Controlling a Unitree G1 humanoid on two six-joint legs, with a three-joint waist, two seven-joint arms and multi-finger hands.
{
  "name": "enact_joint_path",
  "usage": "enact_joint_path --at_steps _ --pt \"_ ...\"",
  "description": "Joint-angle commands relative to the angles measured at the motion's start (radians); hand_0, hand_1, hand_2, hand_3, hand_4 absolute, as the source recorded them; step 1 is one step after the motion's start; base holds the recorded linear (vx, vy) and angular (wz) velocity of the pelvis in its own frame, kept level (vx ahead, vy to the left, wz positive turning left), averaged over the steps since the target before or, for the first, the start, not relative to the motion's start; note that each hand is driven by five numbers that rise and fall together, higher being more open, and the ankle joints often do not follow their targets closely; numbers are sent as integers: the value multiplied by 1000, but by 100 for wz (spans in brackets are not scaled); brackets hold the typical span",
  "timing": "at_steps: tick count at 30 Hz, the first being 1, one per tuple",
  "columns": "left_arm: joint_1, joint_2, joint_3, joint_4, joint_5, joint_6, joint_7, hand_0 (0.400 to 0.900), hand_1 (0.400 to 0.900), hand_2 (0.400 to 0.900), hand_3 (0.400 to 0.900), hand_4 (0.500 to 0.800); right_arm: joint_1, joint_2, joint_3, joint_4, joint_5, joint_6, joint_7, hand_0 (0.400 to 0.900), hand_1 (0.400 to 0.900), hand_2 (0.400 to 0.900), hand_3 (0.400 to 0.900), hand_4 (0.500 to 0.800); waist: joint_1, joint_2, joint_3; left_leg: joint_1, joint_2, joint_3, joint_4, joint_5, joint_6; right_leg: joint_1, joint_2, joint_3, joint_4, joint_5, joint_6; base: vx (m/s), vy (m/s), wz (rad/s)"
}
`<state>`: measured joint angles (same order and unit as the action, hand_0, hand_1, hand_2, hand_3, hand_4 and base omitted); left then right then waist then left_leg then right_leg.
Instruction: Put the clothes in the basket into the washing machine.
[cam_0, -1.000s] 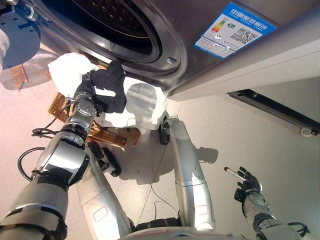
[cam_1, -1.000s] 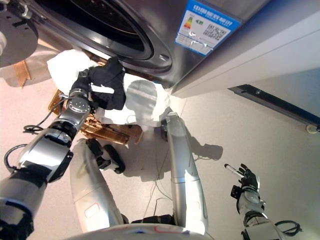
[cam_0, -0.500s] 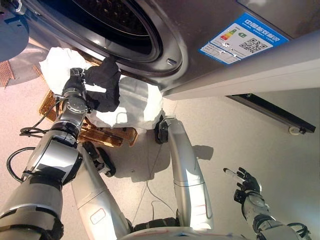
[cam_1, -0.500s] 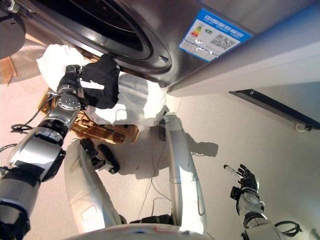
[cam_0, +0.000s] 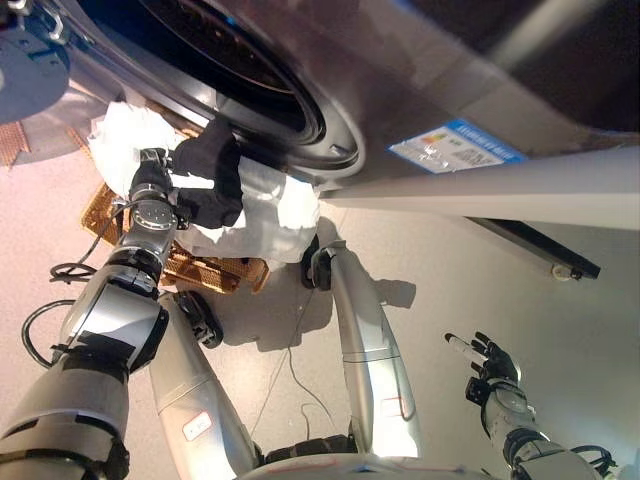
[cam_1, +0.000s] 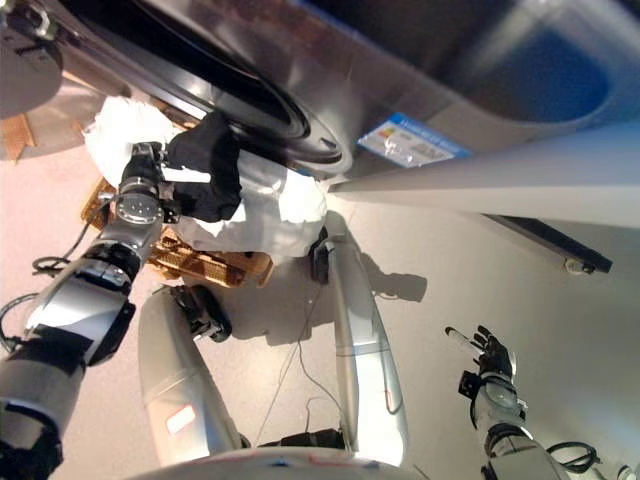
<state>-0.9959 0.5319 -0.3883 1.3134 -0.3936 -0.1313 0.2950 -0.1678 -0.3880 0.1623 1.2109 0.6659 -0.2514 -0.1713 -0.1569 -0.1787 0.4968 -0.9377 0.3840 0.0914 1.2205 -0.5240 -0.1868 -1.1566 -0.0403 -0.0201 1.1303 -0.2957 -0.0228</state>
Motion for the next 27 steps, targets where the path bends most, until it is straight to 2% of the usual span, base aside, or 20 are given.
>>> enact_joint_path --at_steps 1,3,5,6,8,9,10,11,15,18,22,27 --pt "72 -52 60 -10 -132 -95 -6 400 400 400 400 500 182 -56 -36 58 10 2 -39 900 900 900 900 800 1 38 -171 83 -37 17 -146 0 17 41 -6 76 -116 22 151 51 4 15" --pt "81 -53 78 -26 -167 -106 -4 400 400 400 400 500 185 -53 -39 58 8 3 -39 900 900 900 900 800 2 41 -173 103 -44 25 -173 10 19 62 -12 79 -143 33 154 37 15 7" --pt "110 -57 124 -51 -244 -122 -18 400 400 400 400 500 179 -43 -42 66 -5 14 -38 900 900 900 900 800 7 56 -177 162 -64 46 -256 37 29 111 -21 96 -215 67 159 36 32 5" --pt "111 -57 125 -52 -245 -122 -19 400 400 400 400 500 179 -44 -42 66 -5 14 -38 900 900 900 900 800 7 55 -174 169 -66 48 -262 40 29 117 -21 98 -219 69 159 35 64 1" --pt "133 -56 158 -74 -302 -133 -34 400 400 400 400 500 164 -39 -42 79 -14 29 -34 900 900 900 900 800 12 71 -169 225 -91 69 -332 64 42 165 -26 108 -289 106 166 -17 51 0" --pt "137 -53 167 -90 -323 -141 -39 400 400 400 400 500 159 -39 -43 79 -16 33 -30 900 900 900 900 800 8 69 -164 233 -102 80 -373 112 52 182 -33 114 -343 159 162 0 0 0" --pt "138 -53 167 -90 -323 -141 -39 400 400 400 400 500 160 -39 -42 80 -16 33 -30 900 900 900 900 800 13 74 -164 251 -99 77 -365 75 48 190 -29 114 -319 120 169 -70 11 4" --pt "141 -47 181 -92 -340 -146 -46 400 400 400 400 500 156 -41 -43 85 -17 37 -29 900 900 900 900 800 9 76 -159 265 -120 83 -420 140 56 220 -38 117 -393 182 163 33 25 2" --pt "139 -43 197 -118 -386 -160 -49 400 400 400 400 500 148 -42 -45 90 -13 43 -22 900 900 900 900 800 6 85 -162 312 -143 99 -504 179 60 275 -35 133 -483 220 165 -14 1 2" --pt "125 -37 208 -127 -427 -174 -46 400 400 400 400 500 147 -42 -46 90 -9 45 -22 900 900 900 900 800 2 84 -171 332 -149 109 -540 204 56 294 -28 141 -521 239 165 20 -10 -10" --pt "103 -41 214 -145 -474 -189 -55 400 400 400 400 500 169 -33 -49 95 -6 52 -15 900 900 900 900 800 -8 77 -199 349 -133 124 -565 214 47 309 -11 159 -551 245 164 27 -6 -23" --pt "51 -43 204 -116 -482 -184 -48 400 400 400 400 500 186 -32 -39 99 -3 59 -6 900 900 900 900 800 -16 76 -224 394 -126 155 -611 241 38 328 7 172 -581 254 161 49 -23 -21"
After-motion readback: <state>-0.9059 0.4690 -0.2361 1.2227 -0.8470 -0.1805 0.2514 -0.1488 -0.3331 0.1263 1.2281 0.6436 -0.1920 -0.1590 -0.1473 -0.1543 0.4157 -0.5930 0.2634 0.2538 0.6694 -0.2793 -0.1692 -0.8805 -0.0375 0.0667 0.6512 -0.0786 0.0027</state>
